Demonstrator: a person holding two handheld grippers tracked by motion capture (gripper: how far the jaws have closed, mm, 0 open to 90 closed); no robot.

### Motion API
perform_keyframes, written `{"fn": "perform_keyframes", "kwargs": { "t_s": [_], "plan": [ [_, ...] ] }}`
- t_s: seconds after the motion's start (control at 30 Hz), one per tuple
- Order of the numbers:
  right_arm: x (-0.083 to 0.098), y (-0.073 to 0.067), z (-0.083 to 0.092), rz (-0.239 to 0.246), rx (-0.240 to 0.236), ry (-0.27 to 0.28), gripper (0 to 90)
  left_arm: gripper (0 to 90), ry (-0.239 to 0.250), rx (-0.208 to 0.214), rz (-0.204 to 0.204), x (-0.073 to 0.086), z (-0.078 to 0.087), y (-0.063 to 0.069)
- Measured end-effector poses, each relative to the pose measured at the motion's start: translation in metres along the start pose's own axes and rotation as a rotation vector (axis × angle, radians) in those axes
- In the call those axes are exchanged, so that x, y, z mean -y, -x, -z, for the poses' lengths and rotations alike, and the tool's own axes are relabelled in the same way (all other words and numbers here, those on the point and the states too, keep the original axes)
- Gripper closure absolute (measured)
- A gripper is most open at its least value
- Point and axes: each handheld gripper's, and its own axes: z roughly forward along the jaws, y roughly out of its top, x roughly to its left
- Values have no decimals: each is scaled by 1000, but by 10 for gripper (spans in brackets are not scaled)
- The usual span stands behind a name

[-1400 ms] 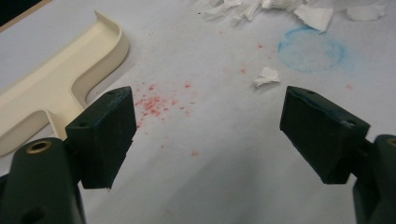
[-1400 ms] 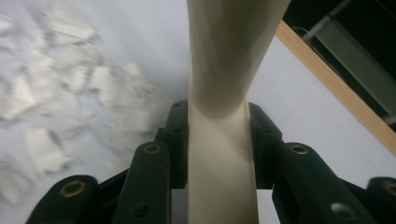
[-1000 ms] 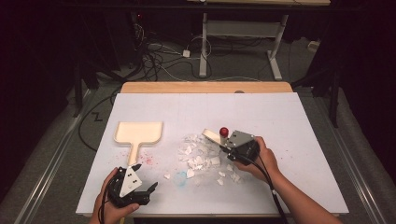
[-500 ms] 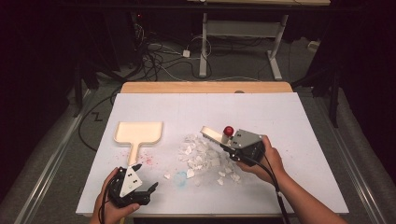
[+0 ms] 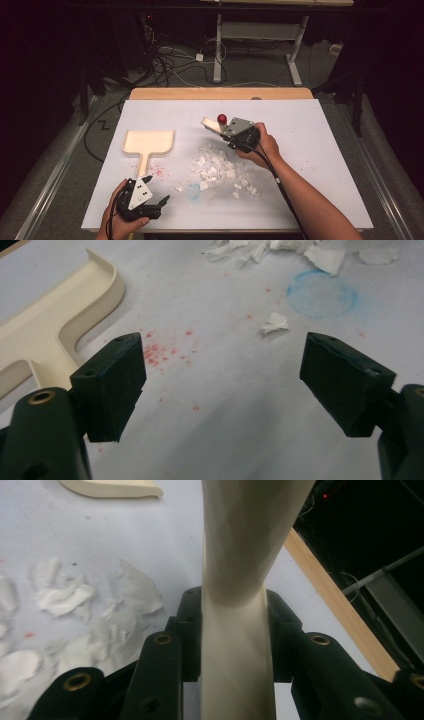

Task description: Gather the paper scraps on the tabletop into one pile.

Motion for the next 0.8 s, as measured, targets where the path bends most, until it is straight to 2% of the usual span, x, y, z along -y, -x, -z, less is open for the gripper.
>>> {"fn": "perform_keyframes", "kwargs": {
  "t_s": [0.03, 0.07, 0.13, 0.17, 0.2, 0.23, 0.27, 0.3, 0.4, 0.43, 0.5, 0.57, 0.6, 0.73, 0.8],
  "plan": [
    [0, 0, -6, 13, 3, 2, 678, 179, -3, 0, -2, 0, -1, 0],
    [1, 0, -18, 10, -20, -1, 678, 179, -3, 4, 2, 0, -1, 0],
    [1, 0, -21, 13, -31, -2, 678, 179, -11, 10, 11, 0, -2, 1],
    [1, -2, -24, 7, -51, -3, 678, 179, -7, 6, 0, 0, -2, 0],
    [0, -4, -26, 16, -71, -3, 678, 179, -6, 6, -1, 0, -2, 0],
    [-3, -10, -25, 49, -100, -2, 678, 179, -5, 7, 4, 0, -2, 0],
    [-3, -10, -25, 49, -100, -2, 678, 179, -5, 7, 4, 0, -2, 0],
    [-4, -17, -21, 71, -149, 19, 678, 179, -6, 9, 15, 1, -1, 0],
    [-4, -25, -17, 96, -174, 20, 678, 179, -2, 6, 17, 1, 0, 0],
    [-4, -34, -10, 148, -194, 34, 678, 179, 5, 1, 7, 0, 0, -1],
    [-4, -37, -8, 150, -206, 36, 678, 179, -2, 5, 16, 0, 1, 0],
    [-2, -42, -1, 188, -243, 48, 678, 179, -2, 5, 15, 0, 1, 0],
    [-1, -46, 2, 186, -246, 52, 678, 179, -2, 5, 15, 0, 1, 0],
    [6, -55, 18, 227, -303, 59, 677, 179, 4, 2, 0, -1, 1, 1],
    [8, -56, 21, 230, -310, 60, 677, 179, 4, 3, -2, -1, 1, 1]
  ]
}}
